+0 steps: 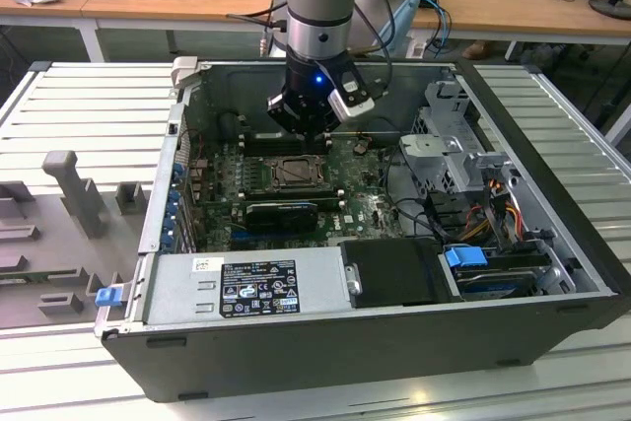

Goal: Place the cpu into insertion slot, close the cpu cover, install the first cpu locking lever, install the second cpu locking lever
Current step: 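Install the second cpu locking lever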

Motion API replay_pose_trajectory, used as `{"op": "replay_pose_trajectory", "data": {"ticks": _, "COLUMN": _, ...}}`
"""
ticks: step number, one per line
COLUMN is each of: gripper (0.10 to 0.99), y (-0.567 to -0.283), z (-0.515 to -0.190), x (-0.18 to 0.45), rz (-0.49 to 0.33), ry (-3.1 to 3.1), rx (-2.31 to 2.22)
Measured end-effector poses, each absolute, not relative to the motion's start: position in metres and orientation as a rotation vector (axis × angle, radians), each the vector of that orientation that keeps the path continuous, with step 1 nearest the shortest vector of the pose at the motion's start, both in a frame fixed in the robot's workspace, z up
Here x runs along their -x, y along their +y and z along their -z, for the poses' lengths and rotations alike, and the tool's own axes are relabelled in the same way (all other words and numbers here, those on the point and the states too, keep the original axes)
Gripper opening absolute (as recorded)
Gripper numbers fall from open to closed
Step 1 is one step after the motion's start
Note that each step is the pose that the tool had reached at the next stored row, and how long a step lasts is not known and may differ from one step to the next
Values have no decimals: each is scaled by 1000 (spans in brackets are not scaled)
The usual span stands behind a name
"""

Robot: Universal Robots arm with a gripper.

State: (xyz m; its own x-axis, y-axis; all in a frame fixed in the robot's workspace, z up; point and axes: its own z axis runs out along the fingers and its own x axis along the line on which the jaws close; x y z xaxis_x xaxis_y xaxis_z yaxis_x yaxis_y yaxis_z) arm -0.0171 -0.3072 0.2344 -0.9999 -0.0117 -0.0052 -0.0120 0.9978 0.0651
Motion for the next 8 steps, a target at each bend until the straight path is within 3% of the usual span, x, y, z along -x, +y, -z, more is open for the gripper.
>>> {"op": "replay_pose_trajectory", "data": {"ticks": 8, "gripper": 106, "y": -311, "z": -242, "x": 17, "rz": -102, "ry": 3135, "rx": 19}}
